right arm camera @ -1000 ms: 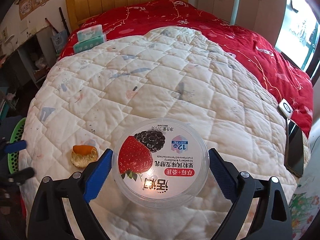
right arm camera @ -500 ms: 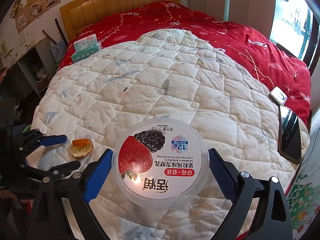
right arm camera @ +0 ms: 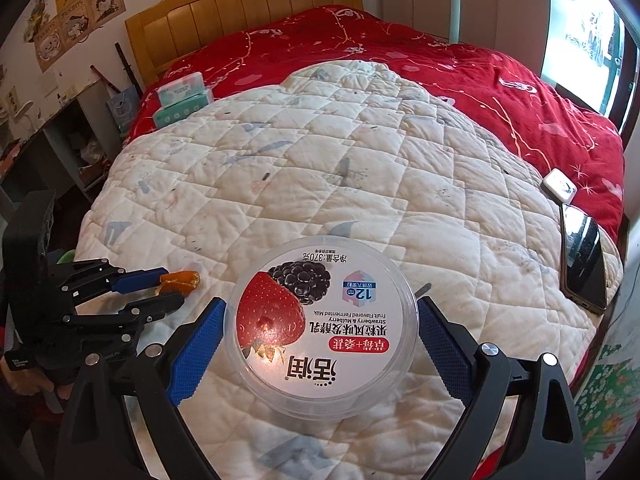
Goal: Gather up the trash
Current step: 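Grasp the bread crust with the left tool while the right tool holds the yogurt cup, then carry both items to the wastebasket and release the bread crust from the left tool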
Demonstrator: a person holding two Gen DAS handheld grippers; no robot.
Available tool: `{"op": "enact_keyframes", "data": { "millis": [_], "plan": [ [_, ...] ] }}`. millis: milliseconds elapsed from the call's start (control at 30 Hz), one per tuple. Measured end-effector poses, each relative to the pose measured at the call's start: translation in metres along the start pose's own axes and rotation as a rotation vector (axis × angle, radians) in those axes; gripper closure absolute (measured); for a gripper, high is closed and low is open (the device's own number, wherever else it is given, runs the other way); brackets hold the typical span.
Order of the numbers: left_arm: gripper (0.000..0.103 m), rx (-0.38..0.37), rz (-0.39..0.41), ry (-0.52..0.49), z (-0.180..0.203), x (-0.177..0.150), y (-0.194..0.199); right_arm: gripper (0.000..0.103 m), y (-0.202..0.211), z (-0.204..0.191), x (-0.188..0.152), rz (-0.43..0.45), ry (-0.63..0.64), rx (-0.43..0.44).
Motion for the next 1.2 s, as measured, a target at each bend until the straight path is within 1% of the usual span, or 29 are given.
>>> {"op": "enact_keyframes", "data": {
  "millis": [133,333,467,700,767,800,900,1000,1200],
  "plan": [
    [0.073,0.002,0.028,0.038,-0.007,-0.008,0.024,0.012,0.007,-0.015,-0.003,0.011,0.002,0.025],
    [0.073,0.049,0.081,0.112,-0.032,-0.029,0.073,0.012,0.017,-0.051,-0.005,0.028,0.031,0.066],
    [0.073,0.087,0.113,0.175,-0.055,-0.046,0.104,0.013,0.023,-0.085,-0.007,0.038,0.066,0.104],
    [0.073,0.192,0.15,0.307,-0.11,-0.09,0.162,0.012,0.029,-0.146,-0.008,0.045,0.136,0.167],
    [0.073,0.23,0.152,0.338,-0.125,-0.103,0.175,0.012,0.029,-0.166,-0.008,0.045,0.158,0.186],
    [0.073,0.264,0.153,0.354,-0.135,-0.113,0.184,0.012,0.029,-0.173,-0.008,0.045,0.165,0.193],
    [0.073,0.311,0.157,0.408,-0.161,-0.135,0.201,0.012,0.028,-0.199,-0.007,0.043,0.191,0.22],
    [0.073,0.355,0.158,0.47,-0.185,-0.158,0.217,0.012,0.024,-0.224,-0.007,0.035,0.215,0.243],
    [0.073,0.434,0.134,0.573,-0.228,-0.195,0.231,0.012,0.018,-0.266,-0.006,0.022,0.266,0.29]
  ]
}}
Point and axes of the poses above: each gripper's, at about its wrist camera, not at the fingertips, and y roughly against the way its jaws point, z to its right, x to its top, the point moved 2 cm from there along -y, roughly the way its jaws point, and after that the axes turned 4 degrees about x, right-handed, at the moved point
